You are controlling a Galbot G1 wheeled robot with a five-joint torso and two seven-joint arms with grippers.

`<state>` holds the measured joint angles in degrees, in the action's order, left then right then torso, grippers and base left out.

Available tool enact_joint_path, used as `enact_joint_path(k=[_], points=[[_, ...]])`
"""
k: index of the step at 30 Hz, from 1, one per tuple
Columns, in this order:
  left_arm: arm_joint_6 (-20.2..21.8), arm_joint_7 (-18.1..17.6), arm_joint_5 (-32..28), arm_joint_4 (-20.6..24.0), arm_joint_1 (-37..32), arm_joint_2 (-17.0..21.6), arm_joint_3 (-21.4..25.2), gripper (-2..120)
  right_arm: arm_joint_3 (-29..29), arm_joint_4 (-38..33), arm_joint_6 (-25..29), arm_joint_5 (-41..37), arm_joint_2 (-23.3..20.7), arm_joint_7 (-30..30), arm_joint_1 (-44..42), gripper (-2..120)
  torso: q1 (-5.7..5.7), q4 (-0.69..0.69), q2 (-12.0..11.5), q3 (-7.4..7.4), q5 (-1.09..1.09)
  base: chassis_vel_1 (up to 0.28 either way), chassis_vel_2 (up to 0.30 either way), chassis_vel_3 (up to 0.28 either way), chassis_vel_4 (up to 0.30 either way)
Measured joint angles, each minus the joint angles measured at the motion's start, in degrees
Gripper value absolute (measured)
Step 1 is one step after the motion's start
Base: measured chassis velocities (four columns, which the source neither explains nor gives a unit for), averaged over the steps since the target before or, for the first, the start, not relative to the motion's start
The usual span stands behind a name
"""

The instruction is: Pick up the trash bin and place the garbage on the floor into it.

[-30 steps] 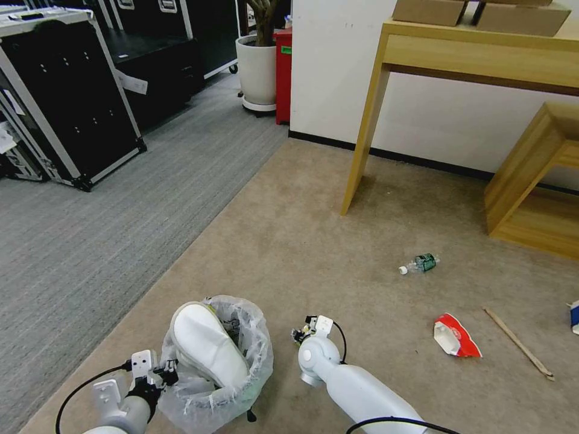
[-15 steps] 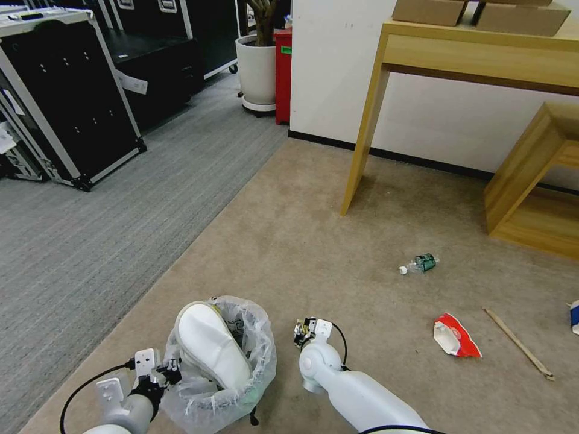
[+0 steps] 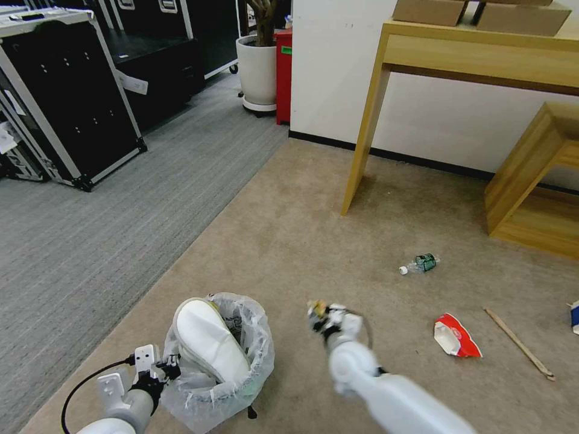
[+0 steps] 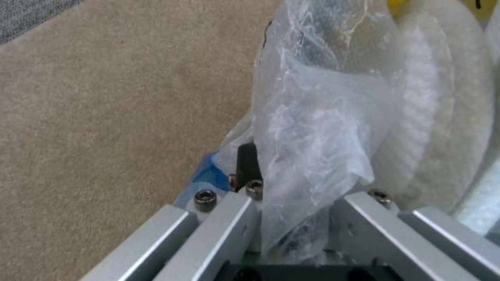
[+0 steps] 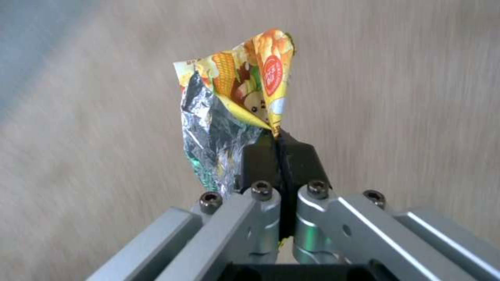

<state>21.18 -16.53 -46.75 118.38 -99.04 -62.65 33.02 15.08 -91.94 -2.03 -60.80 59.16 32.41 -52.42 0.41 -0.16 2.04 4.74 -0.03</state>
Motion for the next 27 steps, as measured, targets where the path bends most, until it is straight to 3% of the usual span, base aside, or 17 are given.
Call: enact_joint_path(k=[4, 9, 17, 21, 27], points=[[0.22, -0.52, -0.94, 0.16, 1.01, 0.40, -0.21, 0, -0.06, -6.46, 6.45, 1.98, -5.51, -8.78, 2.25, 0, 0.00, 0.02, 0.00, 0.00, 0.00, 0.000, 0.000, 0.000, 0.000], [0.40, -0.97, -1.96, 0.43, 1.99, 0.95, -0.22, 0, 1.98, -11.58, 11.13, 1.83, -8.94, -16.27, 6.59, 0, 0.00, 0.02, 0.00, 0.00, 0.00, 0.000, 0.000, 0.000, 0.000], [0.94, -1.87, -3.96, 1.07, 4.32, 1.74, -0.49, 0, 13.34, -18.61, 18.99, -5.29, -13.89, -30.36, 20.90, 0, 0.00, 0.02, 0.00, 0.00, -0.02, 0.000, 0.000, 0.000, 0.000], [1.05, -2.13, -4.58, 1.38, 4.81, 2.12, -0.48, 0, 18.83, -19.98, 20.89, -5.77, -15.08, -34.44, 24.79, 0, 0.00, 0.03, 0.00, 0.00, -0.01, 0.000, 0.000, 0.000, 0.000], [1.15, -2.39, -5.33, 1.58, 5.38, 2.72, -0.42, 0, 22.35, -21.67, 21.09, -4.79, -15.81, -34.64, 26.12, 0, 0.00, 0.02, 0.00, 0.00, 0.00, 0.000, 0.000, 0.000, 0.000]])
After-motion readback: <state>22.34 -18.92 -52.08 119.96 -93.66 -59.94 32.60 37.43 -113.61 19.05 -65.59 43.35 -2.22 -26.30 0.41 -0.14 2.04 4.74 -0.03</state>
